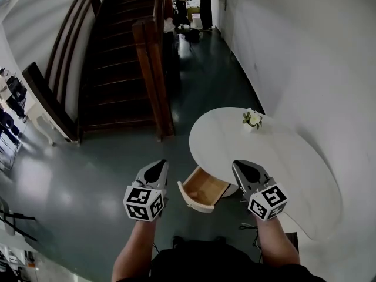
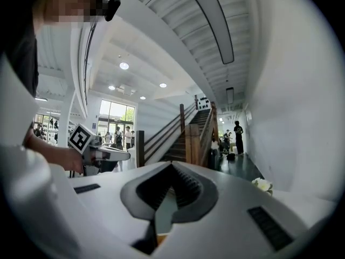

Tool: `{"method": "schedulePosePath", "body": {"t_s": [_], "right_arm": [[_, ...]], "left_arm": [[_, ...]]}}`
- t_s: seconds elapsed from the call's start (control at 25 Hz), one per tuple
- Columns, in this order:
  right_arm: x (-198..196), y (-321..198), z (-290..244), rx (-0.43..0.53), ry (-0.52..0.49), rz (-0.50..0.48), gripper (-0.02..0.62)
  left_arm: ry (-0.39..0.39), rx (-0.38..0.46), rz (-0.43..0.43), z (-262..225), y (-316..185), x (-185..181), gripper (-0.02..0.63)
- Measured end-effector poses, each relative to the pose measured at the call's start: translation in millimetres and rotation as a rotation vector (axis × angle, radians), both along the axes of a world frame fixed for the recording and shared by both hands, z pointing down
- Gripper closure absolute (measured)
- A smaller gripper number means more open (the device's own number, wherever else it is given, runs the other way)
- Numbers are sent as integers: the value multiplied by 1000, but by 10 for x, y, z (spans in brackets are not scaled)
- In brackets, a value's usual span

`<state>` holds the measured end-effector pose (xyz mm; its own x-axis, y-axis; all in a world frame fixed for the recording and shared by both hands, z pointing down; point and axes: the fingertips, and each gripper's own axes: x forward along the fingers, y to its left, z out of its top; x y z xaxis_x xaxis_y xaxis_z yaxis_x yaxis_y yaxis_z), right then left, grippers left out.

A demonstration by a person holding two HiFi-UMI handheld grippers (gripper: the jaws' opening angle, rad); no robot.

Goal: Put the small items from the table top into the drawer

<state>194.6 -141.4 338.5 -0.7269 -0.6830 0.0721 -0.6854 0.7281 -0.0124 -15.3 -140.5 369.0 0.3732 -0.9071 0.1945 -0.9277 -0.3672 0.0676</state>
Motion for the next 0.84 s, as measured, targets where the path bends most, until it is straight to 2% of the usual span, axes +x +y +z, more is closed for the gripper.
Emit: {"method": "schedulePosePath", "body": {"t_s": [0.84], "right_arm": [[-238, 70, 91, -23, -12, -41, 584]], "left_arm": [[3, -21, -10, 126, 117, -135, 606]]}}
